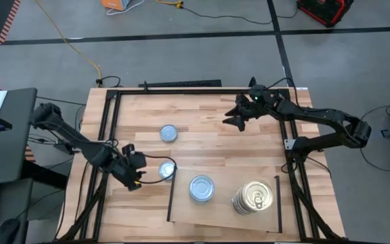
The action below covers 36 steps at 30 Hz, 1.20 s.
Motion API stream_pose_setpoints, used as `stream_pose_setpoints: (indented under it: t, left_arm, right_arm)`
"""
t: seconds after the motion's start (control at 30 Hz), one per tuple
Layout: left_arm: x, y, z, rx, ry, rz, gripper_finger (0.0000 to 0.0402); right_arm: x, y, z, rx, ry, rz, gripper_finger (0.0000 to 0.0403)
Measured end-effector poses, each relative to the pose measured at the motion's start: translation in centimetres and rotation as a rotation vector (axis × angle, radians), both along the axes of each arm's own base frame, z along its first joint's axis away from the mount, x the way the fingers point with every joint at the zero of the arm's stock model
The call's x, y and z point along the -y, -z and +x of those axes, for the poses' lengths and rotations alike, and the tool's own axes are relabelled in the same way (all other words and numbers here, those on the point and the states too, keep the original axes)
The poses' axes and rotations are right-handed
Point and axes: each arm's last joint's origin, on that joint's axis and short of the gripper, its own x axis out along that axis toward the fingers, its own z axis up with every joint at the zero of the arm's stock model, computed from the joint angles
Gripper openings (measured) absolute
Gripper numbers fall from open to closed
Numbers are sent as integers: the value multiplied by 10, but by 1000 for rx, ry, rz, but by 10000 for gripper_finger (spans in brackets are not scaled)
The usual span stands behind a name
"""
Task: Stack canned seafood by type on shelf
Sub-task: Stack the green tuna can on the top of the green tuna cans on the shelf
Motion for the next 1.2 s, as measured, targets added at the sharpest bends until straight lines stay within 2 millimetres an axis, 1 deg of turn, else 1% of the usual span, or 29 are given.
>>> stream_pose_setpoints:
  t: [0.07,0.13,0.23,0.37,0.43,0.5,0.57,0.63,0.73,0.8,0.87,0.93,1.03,1.2]
  left_arm:
    - [-1,8,2,-15,-2,35,164]
    - [-1,13,5,5,-1,88,164]
    - [3,17,12,47,36,165,164]
    - [9,26,17,37,72,276,164]
    - [16,30,16,54,85,335,164]
    - [26,33,12,81,96,384,164]
    - [33,36,6,129,97,431,164]
    - [35,41,-4,185,82,473,164]
    - [29,48,-17,234,45,465,164]
    - [24,51,-21,268,34,429,164]
    - [22,52,-23,292,68,421,164]
    - [20,51,-21,312,120,436,164]
    - [13,48,-15,292,211,485,164]
    - [4,48,-1,228,322,508,164]
  right_arm:
    - [-1,0,0,1,24,51,270]
    - [-1,0,0,2,38,79,270]
    - [-1,0,0,1,37,77,270]
    - [0,2,-1,-22,76,113,270]
    - [0,5,-2,-57,74,70,270]
    - [0,8,-4,-102,121,56,270]
    - [0,9,-6,-126,146,51,270]
    - [1,8,-5,-115,144,35,270]
    - [3,3,-2,-58,116,-27,270]
    - [4,-2,0,4,79,-58,270]
    - [7,-7,1,67,28,-74,270]
    - [10,-11,0,106,14,-93,270]
    - [14,-11,-2,107,43,-92,270]
    - [19,-12,-5,125,103,-21,270]
